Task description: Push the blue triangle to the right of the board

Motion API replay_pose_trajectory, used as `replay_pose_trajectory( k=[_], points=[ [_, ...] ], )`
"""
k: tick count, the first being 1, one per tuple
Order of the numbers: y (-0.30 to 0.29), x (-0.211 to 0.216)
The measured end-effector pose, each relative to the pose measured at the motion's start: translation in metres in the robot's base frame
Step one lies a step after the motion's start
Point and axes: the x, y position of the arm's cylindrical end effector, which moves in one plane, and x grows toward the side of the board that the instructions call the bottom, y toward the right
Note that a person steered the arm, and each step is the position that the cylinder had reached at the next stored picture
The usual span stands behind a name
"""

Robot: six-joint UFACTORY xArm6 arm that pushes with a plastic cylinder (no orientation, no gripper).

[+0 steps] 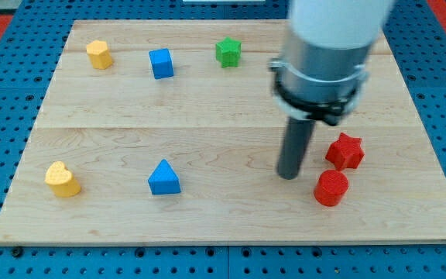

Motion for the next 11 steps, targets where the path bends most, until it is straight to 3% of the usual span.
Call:
replay_pose_trajectory(
  k=[1,2,3,5,6,7,9,10,11],
  points=[
    [0.013,0.043],
    [0.050,0.046],
    [0.051,0.041],
    [-0.077,0.081],
    [-0.182,0.076],
    [-0.206,0.032],
    [-0.138,-0.004],
    [-0.135,0.017],
    [-0.177,0.037]
  ],
)
